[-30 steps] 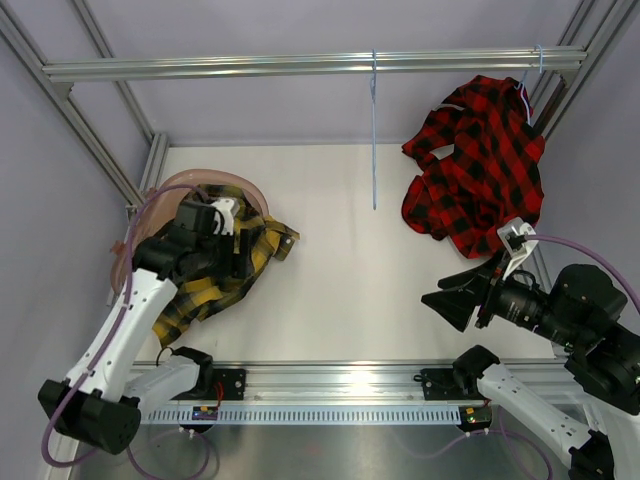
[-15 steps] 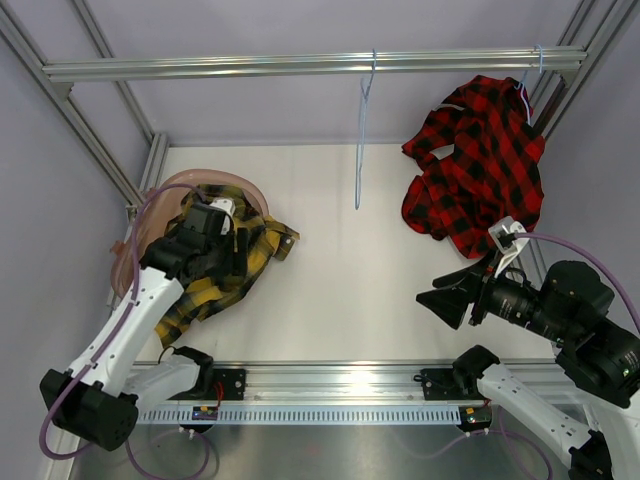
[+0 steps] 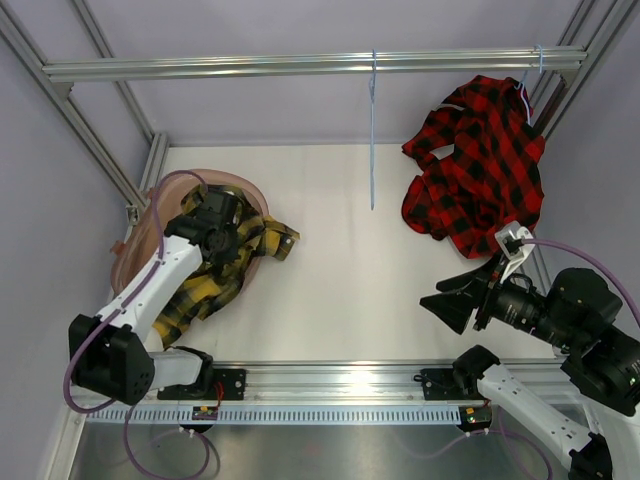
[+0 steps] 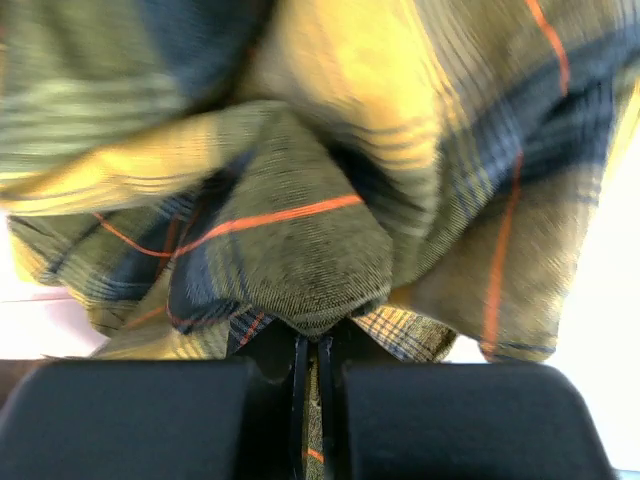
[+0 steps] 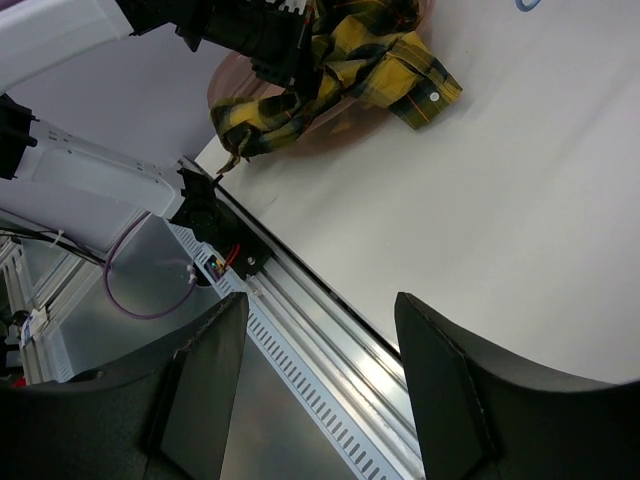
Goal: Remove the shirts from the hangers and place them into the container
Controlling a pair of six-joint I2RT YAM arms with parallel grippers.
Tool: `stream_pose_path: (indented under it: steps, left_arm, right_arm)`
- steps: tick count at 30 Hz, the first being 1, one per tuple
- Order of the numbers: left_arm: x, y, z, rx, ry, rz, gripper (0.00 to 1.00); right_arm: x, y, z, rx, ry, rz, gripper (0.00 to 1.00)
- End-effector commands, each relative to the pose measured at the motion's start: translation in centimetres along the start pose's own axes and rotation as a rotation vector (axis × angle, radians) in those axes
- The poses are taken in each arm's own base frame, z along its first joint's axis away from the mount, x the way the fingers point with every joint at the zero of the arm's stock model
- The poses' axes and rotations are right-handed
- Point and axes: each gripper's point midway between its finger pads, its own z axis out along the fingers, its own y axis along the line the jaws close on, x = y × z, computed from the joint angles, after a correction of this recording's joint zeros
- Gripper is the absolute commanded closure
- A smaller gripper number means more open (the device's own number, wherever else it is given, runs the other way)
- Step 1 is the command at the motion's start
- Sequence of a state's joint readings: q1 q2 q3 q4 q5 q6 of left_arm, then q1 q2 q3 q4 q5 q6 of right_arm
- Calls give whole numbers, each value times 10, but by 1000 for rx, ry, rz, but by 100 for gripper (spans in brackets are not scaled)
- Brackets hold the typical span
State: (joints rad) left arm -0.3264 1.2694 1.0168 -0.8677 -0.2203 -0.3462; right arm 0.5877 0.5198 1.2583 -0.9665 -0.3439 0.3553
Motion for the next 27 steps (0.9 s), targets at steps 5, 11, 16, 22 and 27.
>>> stream_pose_path:
  steps: [5,11,16,22,27]
  left_arm:
    - [-136,35,-103,-104,-494,-139,100]
    - [-200,77,-166,-241,-708,-200,100]
    - [-239,104,-216,-314,-916,-276,100]
    - [-286,104,-231,-327,-1026,-233,100]
    - [-258,90,-158,-279,-818,-271,100]
  right_arm:
    - [-4,4,-7,-6,-19,-21,31]
    - [-5,4,-7,-4,-17,-16,31]
    - [-4,1,-6,13,-8,-15,31]
    - [-5,-1,-2,21,12,-17,31]
    - [-6,-5,0,38,10,-25,31]
